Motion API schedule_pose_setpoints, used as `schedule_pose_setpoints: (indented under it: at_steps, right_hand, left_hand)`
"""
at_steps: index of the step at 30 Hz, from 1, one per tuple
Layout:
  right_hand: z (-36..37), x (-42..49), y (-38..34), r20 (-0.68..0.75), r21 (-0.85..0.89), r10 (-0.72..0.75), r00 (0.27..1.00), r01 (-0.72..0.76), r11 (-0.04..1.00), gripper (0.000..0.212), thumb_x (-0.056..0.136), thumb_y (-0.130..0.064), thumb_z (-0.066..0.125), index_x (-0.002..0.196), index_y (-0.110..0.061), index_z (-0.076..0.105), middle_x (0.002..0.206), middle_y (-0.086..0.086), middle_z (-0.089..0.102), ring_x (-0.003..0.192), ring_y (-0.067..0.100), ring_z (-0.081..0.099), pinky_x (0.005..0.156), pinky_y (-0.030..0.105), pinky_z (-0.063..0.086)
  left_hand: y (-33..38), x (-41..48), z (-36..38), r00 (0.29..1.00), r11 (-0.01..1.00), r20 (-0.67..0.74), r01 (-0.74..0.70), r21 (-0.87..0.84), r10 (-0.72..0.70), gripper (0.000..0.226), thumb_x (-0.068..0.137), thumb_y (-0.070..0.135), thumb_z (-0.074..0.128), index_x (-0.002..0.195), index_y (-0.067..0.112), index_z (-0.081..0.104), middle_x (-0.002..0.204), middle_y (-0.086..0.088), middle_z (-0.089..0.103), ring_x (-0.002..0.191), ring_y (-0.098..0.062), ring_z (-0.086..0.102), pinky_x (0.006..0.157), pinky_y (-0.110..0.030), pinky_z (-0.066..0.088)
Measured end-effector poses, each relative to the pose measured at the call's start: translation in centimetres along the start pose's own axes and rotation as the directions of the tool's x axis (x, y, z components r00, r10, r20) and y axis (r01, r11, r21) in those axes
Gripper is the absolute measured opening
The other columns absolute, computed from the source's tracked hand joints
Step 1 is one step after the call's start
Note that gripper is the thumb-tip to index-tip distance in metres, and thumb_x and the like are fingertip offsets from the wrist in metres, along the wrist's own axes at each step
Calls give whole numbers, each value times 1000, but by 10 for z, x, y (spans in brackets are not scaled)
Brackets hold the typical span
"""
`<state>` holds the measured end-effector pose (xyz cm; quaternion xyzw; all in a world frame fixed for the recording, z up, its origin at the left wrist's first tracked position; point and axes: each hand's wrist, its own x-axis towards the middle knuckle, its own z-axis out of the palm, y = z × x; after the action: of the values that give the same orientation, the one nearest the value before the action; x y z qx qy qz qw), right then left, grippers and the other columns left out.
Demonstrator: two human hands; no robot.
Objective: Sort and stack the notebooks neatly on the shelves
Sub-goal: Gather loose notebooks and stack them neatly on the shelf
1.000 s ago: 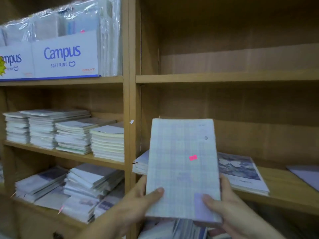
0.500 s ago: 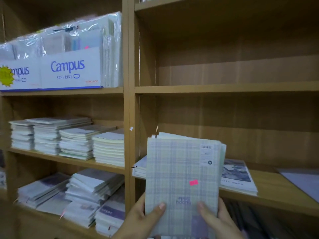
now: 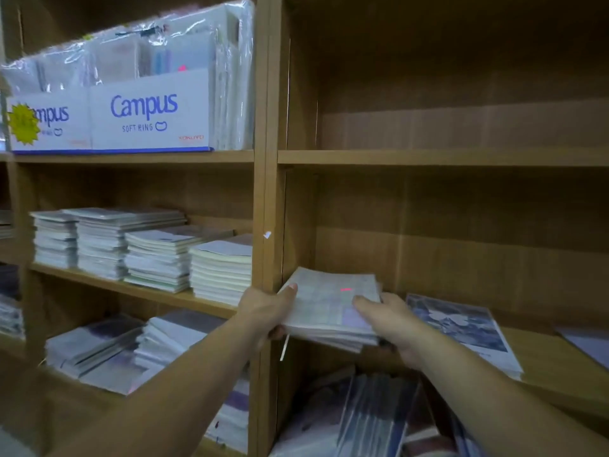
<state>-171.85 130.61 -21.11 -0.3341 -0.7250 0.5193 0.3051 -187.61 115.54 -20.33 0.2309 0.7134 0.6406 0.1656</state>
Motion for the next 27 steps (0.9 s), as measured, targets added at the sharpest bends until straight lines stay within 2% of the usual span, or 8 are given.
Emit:
schedule_pose_setpoints:
  at_steps: [3, 6, 10, 14, 17, 20, 23, 27]
  right_hand:
    - [2, 15, 1, -171, 30, 59, 983, -55, 998, 32, 87, -31, 69, 111, -9, 68, 92, 8, 72, 75, 24, 67, 49, 21, 50]
    - [10, 27, 13, -320, -62, 24, 947, -46, 997, 39, 79, -39, 70, 99, -7, 72, 89, 5, 72, 78, 24, 66, 60, 27, 50]
    - [18, 33, 10, -340, -135, 21, 940, -71, 988, 39, 85, -42, 66, 106, -8, 71, 95, 4, 69, 84, 25, 63, 66, 27, 47]
    - [15, 22, 11, -297, -268, -147, 944, 65, 961, 40, 91, -54, 59, 111, -21, 68, 99, -8, 70, 96, 19, 66, 82, 32, 51]
    - [11, 0, 18, -49, -153, -216, 975, 206, 967, 45, 87, -61, 66, 126, -39, 58, 112, -24, 66, 96, -8, 63, 77, 14, 46]
    - [6, 2, 29, 46, -108, -258, 965, 261, 959, 84, 79, -60, 75, 150, -47, 32, 139, -30, 48, 124, -8, 51, 101, 16, 41]
    - [8, 3, 30, 11, -87, -268, 963, 267, 960, 83, 73, -62, 77, 147, -40, 48, 152, -15, 43, 140, 8, 39, 110, 26, 36]
    - [13, 3, 44, -39, 66, -269, 962, 271, 960, 64, 74, -57, 79, 134, -48, 59, 149, -13, 47, 132, 5, 42, 97, 20, 38]
  left_hand:
    - [-6, 3, -1, 992, 992, 21, -125, 22, 124, 45, 91, 45, 73, 115, 8, 67, 109, -10, 68, 88, -21, 70, 62, -31, 62]
    - [-25, 2, -20, 942, 899, 107, -335, 283, 318, 63, 81, 57, 78, 130, 21, 64, 125, 5, 60, 108, -14, 62, 89, -31, 57]
    - [-31, 12, -34, 871, 720, 219, -487, 494, 439, 63, 80, 49, 81, 138, 33, 61, 136, 16, 53, 119, -7, 51, 106, -27, 45]
    - [-35, 37, -35, 880, 731, 185, -467, 497, 437, 59, 80, 55, 79, 136, 40, 62, 132, 14, 55, 124, -9, 50, 102, -25, 43]
    - [-46, 47, -25, 869, 722, 155, -480, 498, 471, 59, 85, 53, 75, 140, 40, 58, 121, 9, 55, 112, -11, 54, 96, -26, 48]
    - [-55, 50, -17, 835, 717, 105, -521, 464, 540, 55, 87, 49, 75, 138, 36, 60, 117, 11, 59, 103, -8, 56, 91, -26, 50]
    - [-55, 54, -18, 845, 758, 87, -515, 401, 528, 49, 85, 49, 77, 130, 35, 65, 113, 10, 64, 100, -6, 59, 92, -31, 54]
    - [-55, 59, -17, 851, 780, 91, -512, 359, 517, 40, 81, 47, 81, 118, 35, 70, 99, 10, 64, 93, -8, 61, 85, -32, 56]
